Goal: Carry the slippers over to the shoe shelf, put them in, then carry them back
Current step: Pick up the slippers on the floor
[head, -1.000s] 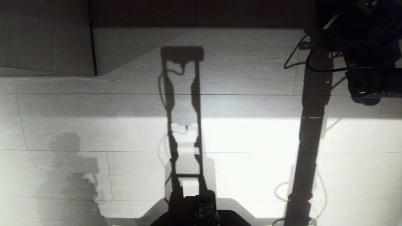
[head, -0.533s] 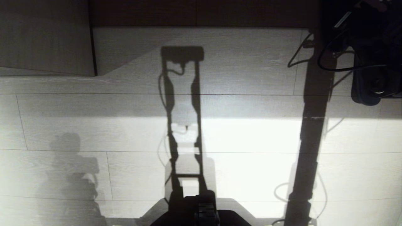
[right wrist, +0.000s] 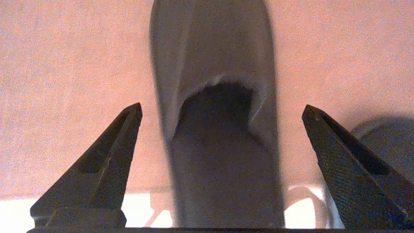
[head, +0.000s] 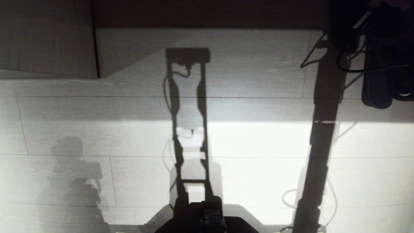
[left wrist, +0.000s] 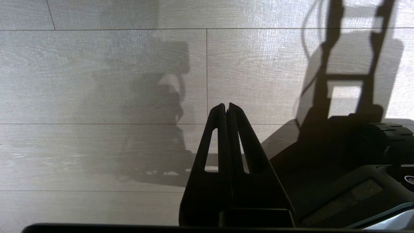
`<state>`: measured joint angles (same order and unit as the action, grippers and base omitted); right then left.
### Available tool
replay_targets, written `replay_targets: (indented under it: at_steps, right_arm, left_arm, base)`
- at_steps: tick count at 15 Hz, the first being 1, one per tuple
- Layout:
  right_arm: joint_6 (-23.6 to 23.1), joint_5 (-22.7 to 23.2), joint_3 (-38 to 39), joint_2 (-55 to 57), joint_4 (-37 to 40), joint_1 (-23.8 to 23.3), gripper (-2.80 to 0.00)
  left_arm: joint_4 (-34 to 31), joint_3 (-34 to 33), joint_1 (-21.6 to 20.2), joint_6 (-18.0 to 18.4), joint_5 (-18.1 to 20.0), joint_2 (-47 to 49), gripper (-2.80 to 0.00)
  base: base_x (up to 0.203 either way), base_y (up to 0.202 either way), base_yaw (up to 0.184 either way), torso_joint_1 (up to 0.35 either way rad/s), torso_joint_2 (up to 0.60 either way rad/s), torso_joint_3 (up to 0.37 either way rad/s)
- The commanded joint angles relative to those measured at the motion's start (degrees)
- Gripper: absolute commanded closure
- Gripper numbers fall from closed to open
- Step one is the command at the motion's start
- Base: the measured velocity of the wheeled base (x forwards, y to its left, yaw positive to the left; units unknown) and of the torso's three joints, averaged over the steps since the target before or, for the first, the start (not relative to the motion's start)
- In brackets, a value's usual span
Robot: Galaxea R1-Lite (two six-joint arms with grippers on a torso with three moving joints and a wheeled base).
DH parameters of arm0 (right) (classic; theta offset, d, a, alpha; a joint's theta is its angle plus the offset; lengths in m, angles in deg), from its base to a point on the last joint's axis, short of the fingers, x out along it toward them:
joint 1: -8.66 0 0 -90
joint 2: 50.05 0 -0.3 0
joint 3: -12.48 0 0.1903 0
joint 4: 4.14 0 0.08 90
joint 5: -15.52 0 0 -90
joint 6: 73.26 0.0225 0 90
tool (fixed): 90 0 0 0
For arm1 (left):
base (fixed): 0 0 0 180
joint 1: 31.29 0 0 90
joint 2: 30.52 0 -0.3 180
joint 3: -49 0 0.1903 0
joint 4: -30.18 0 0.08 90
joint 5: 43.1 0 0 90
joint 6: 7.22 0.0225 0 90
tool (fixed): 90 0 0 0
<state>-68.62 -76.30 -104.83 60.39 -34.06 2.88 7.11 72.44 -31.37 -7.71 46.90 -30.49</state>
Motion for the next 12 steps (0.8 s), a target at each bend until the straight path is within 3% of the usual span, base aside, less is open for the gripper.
replay_targets:
  at_steps: [1,8,12]
  right_arm:
    - [0.17,-0.03,2.24,-1.74,0.89,1.76,-2.8]
    - [-0.22,-0.04,11.26,-8.58,3.34,4.53,-2.8]
    - [-0.06,-0.04,11.65,-8.28,2.16,5.61,-2.8]
  left_arm:
    - [0.05,0.01,-0.01,-0.04,0.0,-0.02,0.0]
    - [0.05,0.01,-0.01,-0.04,0.0,-0.02,0.0]
    - [0.05,0.01,-0.01,-0.04,0.0,-0.02,0.0]
  base:
    - [0.0,0.0,0.0,0.0,0.0,0.0]
    - [0.0,0.0,0.0,0.0,0.0,0.0]
    - [0.0,0.0,0.0,0.0,0.0,0.0]
